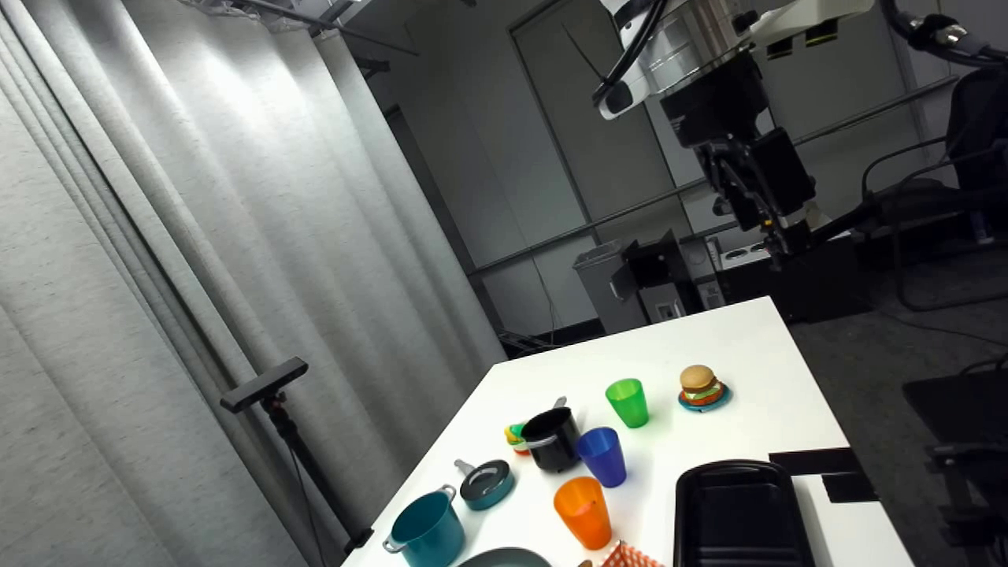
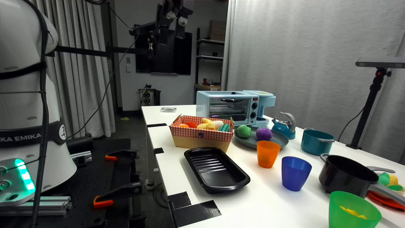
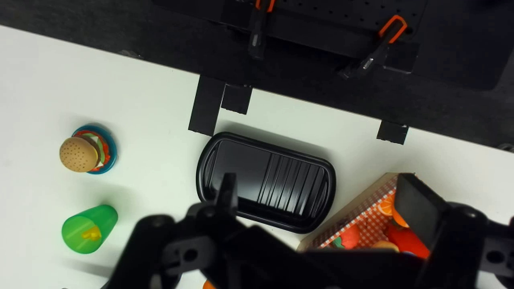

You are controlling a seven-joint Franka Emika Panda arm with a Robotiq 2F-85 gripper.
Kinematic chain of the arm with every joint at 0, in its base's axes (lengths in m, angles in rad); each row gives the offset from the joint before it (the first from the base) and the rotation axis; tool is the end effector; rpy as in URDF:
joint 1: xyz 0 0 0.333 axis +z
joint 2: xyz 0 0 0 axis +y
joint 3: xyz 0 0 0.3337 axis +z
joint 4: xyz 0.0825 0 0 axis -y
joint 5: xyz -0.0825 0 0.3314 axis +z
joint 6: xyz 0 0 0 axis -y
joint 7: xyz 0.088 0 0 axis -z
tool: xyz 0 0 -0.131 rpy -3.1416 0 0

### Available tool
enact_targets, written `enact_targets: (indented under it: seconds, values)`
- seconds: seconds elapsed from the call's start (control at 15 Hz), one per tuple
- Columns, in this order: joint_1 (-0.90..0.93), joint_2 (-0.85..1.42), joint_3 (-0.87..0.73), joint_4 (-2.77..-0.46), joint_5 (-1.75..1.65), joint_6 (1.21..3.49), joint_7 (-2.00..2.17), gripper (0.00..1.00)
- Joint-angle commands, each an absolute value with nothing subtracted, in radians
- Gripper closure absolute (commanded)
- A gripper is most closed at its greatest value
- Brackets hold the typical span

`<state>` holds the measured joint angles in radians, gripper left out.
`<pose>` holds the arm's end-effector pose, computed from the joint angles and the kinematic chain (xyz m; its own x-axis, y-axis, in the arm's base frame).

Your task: Take the banana, watermelon and peach plushies from the box one at a time and put them on the black plate

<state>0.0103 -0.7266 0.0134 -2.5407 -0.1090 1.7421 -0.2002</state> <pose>0.2602 -0.0056 0.5012 0.9675 0.2347 -0.0944 0.2436 -0.9649 0.0976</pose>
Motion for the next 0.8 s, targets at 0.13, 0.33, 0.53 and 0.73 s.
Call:
enact_targets:
  seconds: [0.13,0.33,0.53,0.73]
  values:
    - [0.067,-0.641,0.005,-2.529,-0.115,1.851,-0.247,0.0]
    - [0.094,-0.599,0.018,-2.526,-0.111,1.926,-0.259,0.0]
    - [0.122,-0.562,0.028,-2.527,-0.103,2.006,-0.264,0.0]
    - [0.147,-0.526,0.034,-2.527,-0.096,2.088,-0.275,0.0]
